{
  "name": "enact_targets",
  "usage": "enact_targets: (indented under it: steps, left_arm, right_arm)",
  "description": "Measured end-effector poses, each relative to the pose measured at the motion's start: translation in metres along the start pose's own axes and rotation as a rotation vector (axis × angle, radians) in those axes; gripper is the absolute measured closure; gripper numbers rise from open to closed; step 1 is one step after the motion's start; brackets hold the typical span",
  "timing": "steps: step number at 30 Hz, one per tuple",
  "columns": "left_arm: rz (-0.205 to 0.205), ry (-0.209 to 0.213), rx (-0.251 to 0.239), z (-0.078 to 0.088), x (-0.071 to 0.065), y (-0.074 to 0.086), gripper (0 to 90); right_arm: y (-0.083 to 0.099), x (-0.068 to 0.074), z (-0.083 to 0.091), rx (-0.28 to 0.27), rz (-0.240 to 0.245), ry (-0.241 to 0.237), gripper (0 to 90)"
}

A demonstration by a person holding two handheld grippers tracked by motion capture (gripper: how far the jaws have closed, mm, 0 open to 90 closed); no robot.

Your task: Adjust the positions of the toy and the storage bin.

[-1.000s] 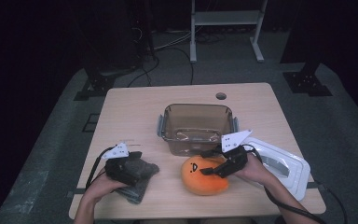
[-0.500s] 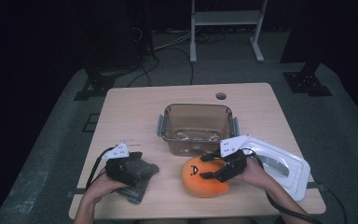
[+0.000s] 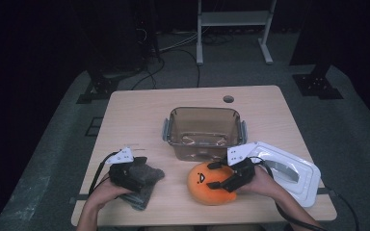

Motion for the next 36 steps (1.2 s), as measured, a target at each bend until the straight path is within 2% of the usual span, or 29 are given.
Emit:
enact_targets:
  steps: [13, 27, 36]
  left_arm:
    - [-0.003, 0.001, 0.001, -0.0004, 0.0000, 0.0001, 2.3]
    - [-0.003, 0.001, 0.002, -0.0004, 0.0000, 0.0002, 2.3]
    - [-0.003, 0.002, 0.001, -0.0008, -0.0001, 0.0002, 2.3]
  right_arm:
    - [0.0017, 0.0060, -0.0019, 0.007, 0.013, 0.010, 30.8]
    - [0.0022, 0.0055, -0.0033, 0.005, 0.002, 0.018, 29.3]
    - [0.0030, 0.0055, -0.0054, 0.036, -0.004, 0.014, 40.6]
Point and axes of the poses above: each handheld gripper's, and its own axes: z roughly backward along the jaws, y roughly out of its underside, x roughly to its left, the point moved 2 cm from there along -z, roughly forward along the jaws, and after that the axes turned 13 degrees about -z, right-handed, at the moved point
